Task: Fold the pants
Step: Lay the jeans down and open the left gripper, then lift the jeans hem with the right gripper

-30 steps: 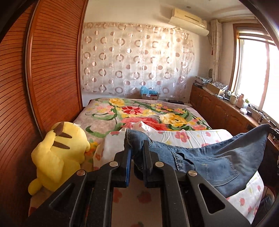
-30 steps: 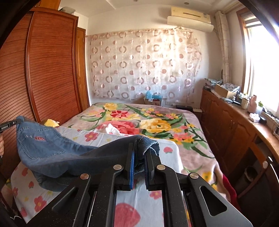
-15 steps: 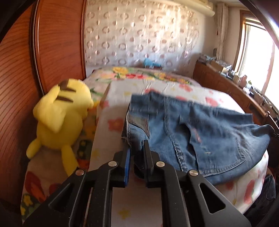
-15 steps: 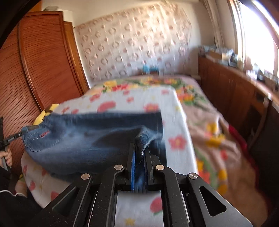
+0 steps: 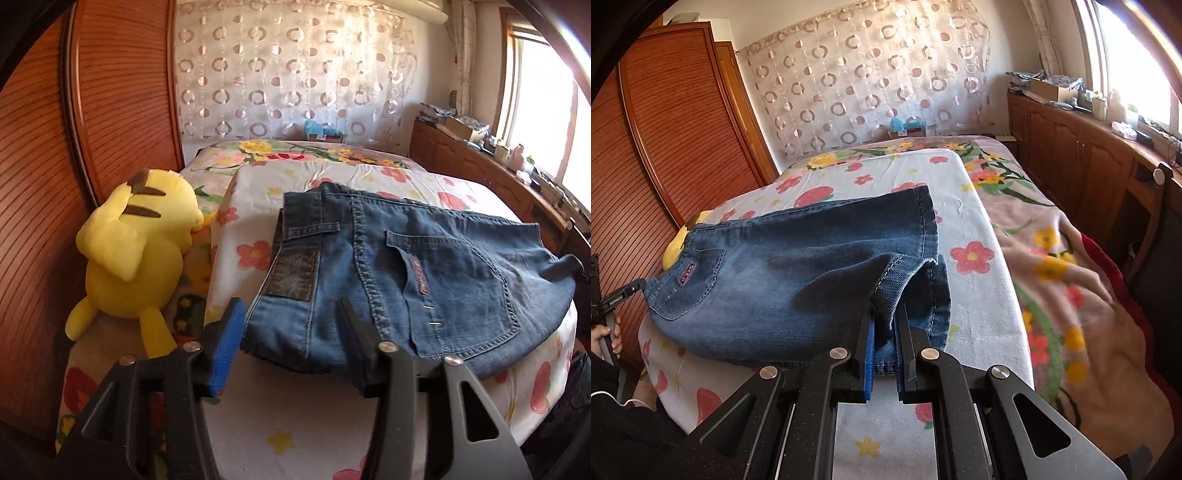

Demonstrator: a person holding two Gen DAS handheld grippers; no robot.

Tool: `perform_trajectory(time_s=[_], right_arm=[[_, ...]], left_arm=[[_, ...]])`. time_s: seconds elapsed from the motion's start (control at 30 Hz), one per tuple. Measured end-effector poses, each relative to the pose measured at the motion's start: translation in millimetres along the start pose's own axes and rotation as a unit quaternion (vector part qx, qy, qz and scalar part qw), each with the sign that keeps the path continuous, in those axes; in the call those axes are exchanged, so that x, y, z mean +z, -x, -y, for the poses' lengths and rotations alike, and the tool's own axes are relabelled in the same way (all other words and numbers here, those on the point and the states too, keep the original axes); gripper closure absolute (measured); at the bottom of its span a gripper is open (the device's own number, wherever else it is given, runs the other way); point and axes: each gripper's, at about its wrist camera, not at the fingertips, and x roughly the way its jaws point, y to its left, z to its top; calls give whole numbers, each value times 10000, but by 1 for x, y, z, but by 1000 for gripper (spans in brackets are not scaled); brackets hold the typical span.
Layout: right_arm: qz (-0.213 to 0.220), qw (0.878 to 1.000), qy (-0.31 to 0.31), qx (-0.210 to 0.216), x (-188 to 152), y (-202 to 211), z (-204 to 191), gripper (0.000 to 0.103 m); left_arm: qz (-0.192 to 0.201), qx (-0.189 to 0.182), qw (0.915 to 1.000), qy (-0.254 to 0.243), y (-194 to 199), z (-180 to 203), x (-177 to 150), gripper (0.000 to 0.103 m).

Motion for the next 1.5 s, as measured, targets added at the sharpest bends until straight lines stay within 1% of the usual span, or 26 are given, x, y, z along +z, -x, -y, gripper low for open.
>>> perform_trajectory(time_s=[0.07, 0.13, 0.43, 0.47, 0.5, 0.73, 0.93, 1.07, 1.2, 1.3, 1.43, 1.5], right_arm=[[-15, 10000, -5, 4, -2, -2, 1, 92], [-27, 10000, -21, 5, -3, -4, 3, 92], [-36, 10000, -29, 57, 0, -8, 3, 91], [-9, 10000, -14, 71, 0, -8, 2, 92], [37, 9999, 1, 99, 1, -8, 1, 96], [314, 9988, 239, 304, 13, -5, -18, 96], [468, 9955, 586, 574, 30, -5, -51, 96], [559, 9909, 857, 872, 43, -7, -80, 96], [700, 9829, 1187, 1218, 59, -12, -113, 96], [827, 9739, 1384, 1600, 67, -16, -139, 96], [794, 9646, 1651, 1895, 68, -30, -167, 96], [723, 9622, 1724, 1980, 68, -38, -173, 96]], left_arm=[[-24, -121, 9998, -155, 0, 7, 0, 24], [14, -199, 9995, -256, 1, 14, 0, 24], [-46, -546, 9979, -356, -7, 46, 2, 24], [-55, -582, 9976, -381, -8, 51, 3, 23], [-54, -599, 9974, -395, -8, 53, 3, 24], [-67, -703, 9964, -473, -9, 70, 2, 24], [-45, -726, 9964, -437, -6, 72, 0, 24], [-22, -699, 9968, -382, -5, 69, 2, 24], [-7, -643, 9975, -308, -2, 63, 3, 24], [22, -599, 9978, -282, 1, 59, 5, 24], [61, -554, 9981, -251, 6, 54, 5, 24], [68, -540, 9982, -238, 6, 52, 5, 24]])
